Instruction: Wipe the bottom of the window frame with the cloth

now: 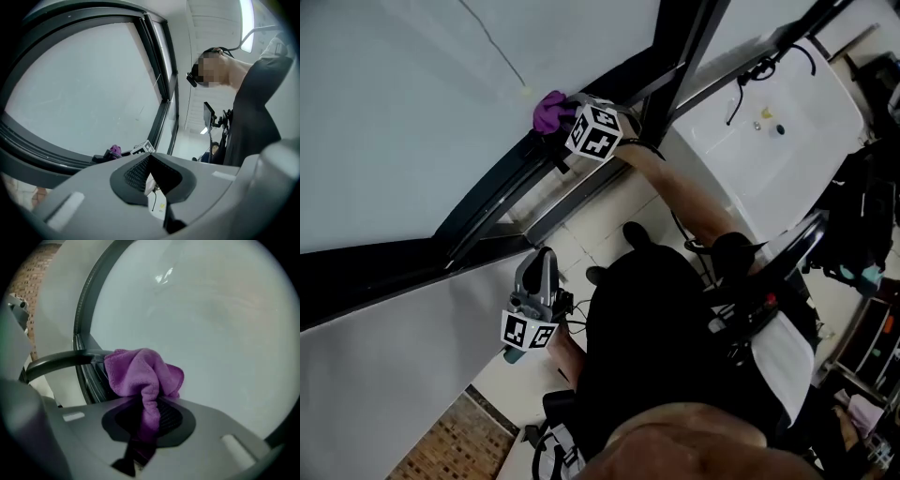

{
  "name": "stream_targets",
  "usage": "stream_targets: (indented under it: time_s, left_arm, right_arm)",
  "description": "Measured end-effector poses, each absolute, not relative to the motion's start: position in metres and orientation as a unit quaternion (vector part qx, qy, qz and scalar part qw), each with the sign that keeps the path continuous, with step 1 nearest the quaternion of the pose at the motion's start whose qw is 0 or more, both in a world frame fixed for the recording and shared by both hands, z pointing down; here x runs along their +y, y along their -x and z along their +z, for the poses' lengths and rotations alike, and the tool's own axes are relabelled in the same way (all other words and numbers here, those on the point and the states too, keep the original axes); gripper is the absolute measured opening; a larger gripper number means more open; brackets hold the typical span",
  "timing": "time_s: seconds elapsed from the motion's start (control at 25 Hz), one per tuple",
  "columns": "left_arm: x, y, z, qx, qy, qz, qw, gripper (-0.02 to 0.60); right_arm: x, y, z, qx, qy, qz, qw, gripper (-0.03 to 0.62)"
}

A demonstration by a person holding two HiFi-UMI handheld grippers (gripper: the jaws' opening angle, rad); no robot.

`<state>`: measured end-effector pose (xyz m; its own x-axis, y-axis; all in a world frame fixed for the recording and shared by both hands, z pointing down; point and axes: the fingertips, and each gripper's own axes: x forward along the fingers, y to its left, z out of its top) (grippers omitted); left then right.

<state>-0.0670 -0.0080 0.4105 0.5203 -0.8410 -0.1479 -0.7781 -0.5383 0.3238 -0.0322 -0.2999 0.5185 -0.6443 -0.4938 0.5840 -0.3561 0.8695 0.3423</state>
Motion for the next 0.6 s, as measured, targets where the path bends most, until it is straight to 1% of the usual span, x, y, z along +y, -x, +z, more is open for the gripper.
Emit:
stream_targets:
  time_s: [0.32,0.6]
  left_arm:
    - [-0.006,0.076,0.414,-0.479,-0.858,-0.146,0.109,0.001]
    - [-0.012,0.069,0.413,-0.471,-0.864,-0.142,0.11,0.002]
  right_arm:
    - [-0.306,0.027,0.519,-0.895,-0.23,-0.124,0.36,0.061]
    - [-0.337,-0.016,0.52,-0.875,-0.268,-0.128,0.383,0.061]
